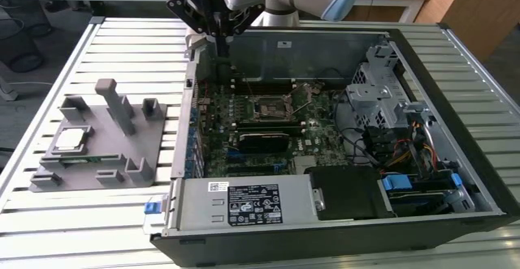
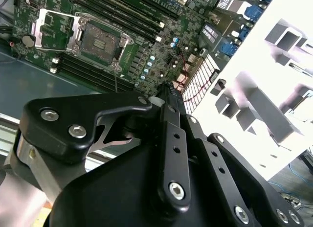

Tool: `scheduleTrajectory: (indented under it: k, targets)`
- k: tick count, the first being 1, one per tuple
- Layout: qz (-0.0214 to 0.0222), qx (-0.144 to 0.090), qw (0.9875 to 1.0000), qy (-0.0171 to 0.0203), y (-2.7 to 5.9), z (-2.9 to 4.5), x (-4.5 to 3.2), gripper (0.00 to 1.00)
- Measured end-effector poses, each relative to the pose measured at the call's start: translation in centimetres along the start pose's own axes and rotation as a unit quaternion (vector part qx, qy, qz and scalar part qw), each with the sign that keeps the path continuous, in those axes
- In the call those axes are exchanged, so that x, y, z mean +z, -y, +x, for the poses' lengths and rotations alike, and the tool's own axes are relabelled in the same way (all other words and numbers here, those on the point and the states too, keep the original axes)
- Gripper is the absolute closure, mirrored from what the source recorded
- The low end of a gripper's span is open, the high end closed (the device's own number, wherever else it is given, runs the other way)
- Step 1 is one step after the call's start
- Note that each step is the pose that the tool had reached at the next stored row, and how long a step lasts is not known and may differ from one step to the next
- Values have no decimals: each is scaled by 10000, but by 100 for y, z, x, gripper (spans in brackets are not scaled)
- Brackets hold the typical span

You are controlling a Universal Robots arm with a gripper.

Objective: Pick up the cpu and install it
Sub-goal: 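Reach for the cpu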

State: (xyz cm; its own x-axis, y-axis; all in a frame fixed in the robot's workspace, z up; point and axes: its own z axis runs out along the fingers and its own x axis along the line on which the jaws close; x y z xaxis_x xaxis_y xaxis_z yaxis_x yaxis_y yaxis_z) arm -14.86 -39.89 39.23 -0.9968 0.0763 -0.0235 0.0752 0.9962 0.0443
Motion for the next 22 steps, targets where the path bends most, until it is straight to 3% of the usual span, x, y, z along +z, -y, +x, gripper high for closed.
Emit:
scheduleTrajectory:
  k: [22]
  targets:
    - [1, 0, 10000, -9, 14, 183, 6, 89]
